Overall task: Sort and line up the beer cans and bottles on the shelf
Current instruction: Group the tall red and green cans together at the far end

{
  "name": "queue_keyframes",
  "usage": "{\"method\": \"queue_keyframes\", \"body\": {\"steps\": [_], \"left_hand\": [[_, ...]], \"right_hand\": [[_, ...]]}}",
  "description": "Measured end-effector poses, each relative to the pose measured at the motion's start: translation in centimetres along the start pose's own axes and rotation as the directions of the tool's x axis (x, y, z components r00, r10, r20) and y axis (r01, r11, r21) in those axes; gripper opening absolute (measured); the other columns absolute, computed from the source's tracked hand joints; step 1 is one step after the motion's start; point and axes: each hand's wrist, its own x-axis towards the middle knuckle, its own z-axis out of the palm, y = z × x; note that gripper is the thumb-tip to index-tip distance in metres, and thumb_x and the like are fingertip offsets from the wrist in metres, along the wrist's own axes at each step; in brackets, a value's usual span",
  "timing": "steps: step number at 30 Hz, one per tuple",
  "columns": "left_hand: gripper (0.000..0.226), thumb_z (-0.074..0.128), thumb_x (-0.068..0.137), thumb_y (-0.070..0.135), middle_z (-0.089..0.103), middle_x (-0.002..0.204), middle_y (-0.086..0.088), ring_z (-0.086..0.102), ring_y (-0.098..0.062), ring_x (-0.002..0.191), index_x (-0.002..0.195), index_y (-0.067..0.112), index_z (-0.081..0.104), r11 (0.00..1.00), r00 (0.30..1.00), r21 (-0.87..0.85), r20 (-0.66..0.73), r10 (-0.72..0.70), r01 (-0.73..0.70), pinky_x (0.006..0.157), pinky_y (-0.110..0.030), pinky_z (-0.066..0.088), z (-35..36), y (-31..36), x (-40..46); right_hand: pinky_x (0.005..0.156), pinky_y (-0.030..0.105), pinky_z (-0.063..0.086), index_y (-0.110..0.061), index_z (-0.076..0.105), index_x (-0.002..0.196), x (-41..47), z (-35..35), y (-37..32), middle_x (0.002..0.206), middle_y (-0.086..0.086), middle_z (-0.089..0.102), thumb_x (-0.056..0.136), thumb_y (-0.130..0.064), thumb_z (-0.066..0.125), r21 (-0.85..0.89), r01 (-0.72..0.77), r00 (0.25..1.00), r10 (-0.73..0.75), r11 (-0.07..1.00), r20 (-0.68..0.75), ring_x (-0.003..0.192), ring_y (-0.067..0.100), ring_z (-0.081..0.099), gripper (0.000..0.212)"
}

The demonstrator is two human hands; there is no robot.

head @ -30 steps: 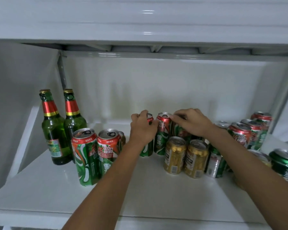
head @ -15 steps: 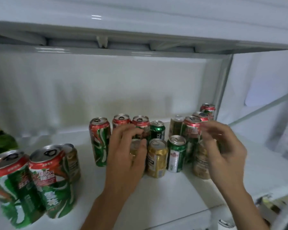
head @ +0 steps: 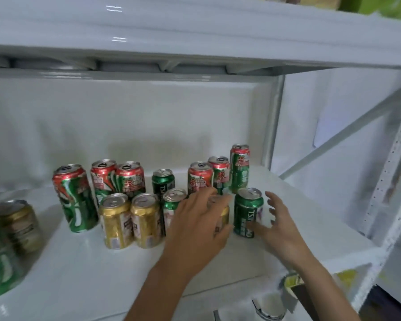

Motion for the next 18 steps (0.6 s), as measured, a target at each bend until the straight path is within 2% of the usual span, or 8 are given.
{"method": "queue_keyframes", "body": {"steps": [1, 3, 4, 5, 8, 10, 14, 18], "left_hand": [[0.061, 0.06, 0.088, 0.052, 0.049, 0.143, 0.002, 0.05, -0.021, 0.127, 0.145, 0.033, 0.046, 0.999, 1.0, 0.029, 0.009, -0.023, 0.023, 0.101, -0.042, 0.05, 0.7, 0.6, 0.4], [0.058, 0.058, 0.086, 0.054, 0.054, 0.135, 0.0, 0.054, -0.023, 0.123, 0.138, 0.03, 0.052, 0.993, 0.999, 0.109, -0.009, -0.052, 0.052, 0.099, -0.042, 0.051, 1.8, 1.5, 0.9], [0.054, 0.058, 0.085, 0.054, 0.056, 0.132, -0.001, 0.055, -0.025, 0.121, 0.132, 0.028, 0.057, 0.99, 0.998, 0.126, -0.02, -0.064, 0.066, 0.099, -0.042, 0.05, 2.1, 1.7, 1.0], [0.05, 0.064, 0.083, 0.051, 0.056, 0.131, -0.002, 0.056, -0.025, 0.121, 0.127, 0.027, 0.06, 0.99, 0.997, 0.121, -0.03, -0.074, 0.078, 0.099, -0.042, 0.05, 2.5, 1.7, 1.0], [0.049, 0.082, 0.078, 0.036, 0.052, 0.134, -0.003, 0.054, -0.025, 0.124, 0.12, 0.025, 0.06, 0.993, 0.994, 0.056, -0.027, -0.106, 0.107, 0.1, -0.038, 0.052, 3.2, 1.8, 1.0], [0.049, 0.083, 0.078, 0.03, 0.051, 0.136, -0.003, 0.052, -0.024, 0.125, 0.12, 0.024, 0.058, 0.994, 0.995, 0.052, -0.04, -0.093, 0.095, 0.1, -0.037, 0.051, 3.5, 1.9, 1.0], [0.048, 0.081, 0.079, 0.018, 0.047, 0.139, -0.001, 0.046, -0.023, 0.13, 0.12, 0.022, 0.057, 0.995, 0.996, -0.07, -0.047, -0.071, 0.067, 0.102, -0.041, 0.049, 3.4, 2.2, 1.0], [0.048, 0.078, 0.081, 0.012, 0.046, 0.139, 0.004, 0.043, -0.014, 0.133, 0.125, 0.02, 0.06, 0.969, 0.996, -0.242, -0.051, -0.073, 0.058, 0.11, -0.015, 0.032, 1.5, 1.6, -0.3]], "right_hand": [[0.107, 0.026, 0.039, -0.036, 0.033, 0.153, 0.7, -0.2, -0.2, 0.148, -0.008, 0.043, 0.079, -0.025, 0.088, 0.005, 0.036, 0.998, -0.036, 0.999, 0.055, 0.132, 0.006, 0.045, 0.092], [0.09, 0.006, 0.043, -0.045, 0.04, 0.135, 1.8, -0.4, -0.6, 0.132, -0.019, 0.055, 0.077, -0.01, 0.088, 0.068, 0.097, 0.978, -0.108, 0.993, 0.178, 0.107, -0.017, 0.056, 0.083], [0.083, 0.005, 0.047, -0.046, 0.042, 0.127, 2.2, -0.5, -0.6, 0.124, -0.021, 0.059, 0.076, -0.005, 0.087, 0.096, 0.116, 0.965, -0.135, 0.989, 0.226, 0.099, -0.019, 0.059, 0.08], [0.083, 0.009, 0.051, -0.044, 0.045, 0.126, 2.6, -0.5, -0.3, 0.12, -0.02, 0.062, 0.075, -0.004, 0.088, 0.108, 0.124, 0.96, -0.147, 0.986, 0.24, 0.097, -0.018, 0.061, 0.078], [0.092, 0.024, 0.056, -0.036, 0.052, 0.133, 3.1, -0.4, 0.8, 0.119, -0.017, 0.068, 0.071, -0.013, 0.092, 0.141, 0.115, 0.969, -0.142, 0.983, 0.2, 0.103, -0.004, 0.065, 0.077], [0.084, 0.017, 0.053, -0.035, 0.054, 0.132, 3.1, -0.4, 1.0, 0.117, -0.017, 0.07, 0.07, -0.015, 0.092, 0.139, 0.124, 0.975, -0.147, 0.982, 0.167, 0.1, -0.003, 0.066, 0.075], [0.072, 0.003, 0.048, -0.031, 0.055, 0.129, 2.6, -0.5, 0.9, 0.111, -0.022, 0.067, 0.068, -0.014, 0.093, 0.118, 0.179, 0.977, -0.191, 0.977, 0.096, 0.092, -0.015, 0.062, 0.074], [0.069, 0.003, 0.048, -0.037, 0.057, 0.125, 1.1, -0.4, -0.5, 0.109, -0.026, 0.066, 0.065, -0.022, 0.095, 0.122, 0.206, 0.977, -0.212, 0.971, 0.036, 0.093, -0.017, 0.061, 0.072]]}}
